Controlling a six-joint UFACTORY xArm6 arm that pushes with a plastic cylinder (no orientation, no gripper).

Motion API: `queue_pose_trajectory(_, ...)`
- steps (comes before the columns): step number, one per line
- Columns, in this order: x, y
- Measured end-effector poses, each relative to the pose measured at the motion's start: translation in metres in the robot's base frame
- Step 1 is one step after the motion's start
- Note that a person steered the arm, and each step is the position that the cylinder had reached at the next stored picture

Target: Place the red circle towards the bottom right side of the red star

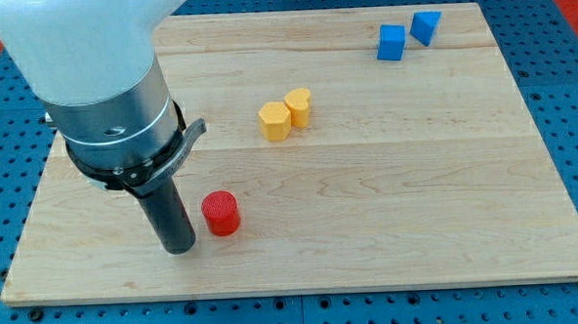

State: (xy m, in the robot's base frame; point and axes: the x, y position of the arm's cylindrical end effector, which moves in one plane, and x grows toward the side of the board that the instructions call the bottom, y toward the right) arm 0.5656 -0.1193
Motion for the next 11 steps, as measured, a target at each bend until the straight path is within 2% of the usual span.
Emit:
queue_pose_trajectory(5, 0.000, 0.024)
queue_pose_trajectory(7, 0.021, 0.051)
queue_pose_trajectory(8, -0.014, 0.077)
queue_pose_trajectory(10, -0.030, -0.023)
queue_pose_trajectory(11, -0.029, 0.016)
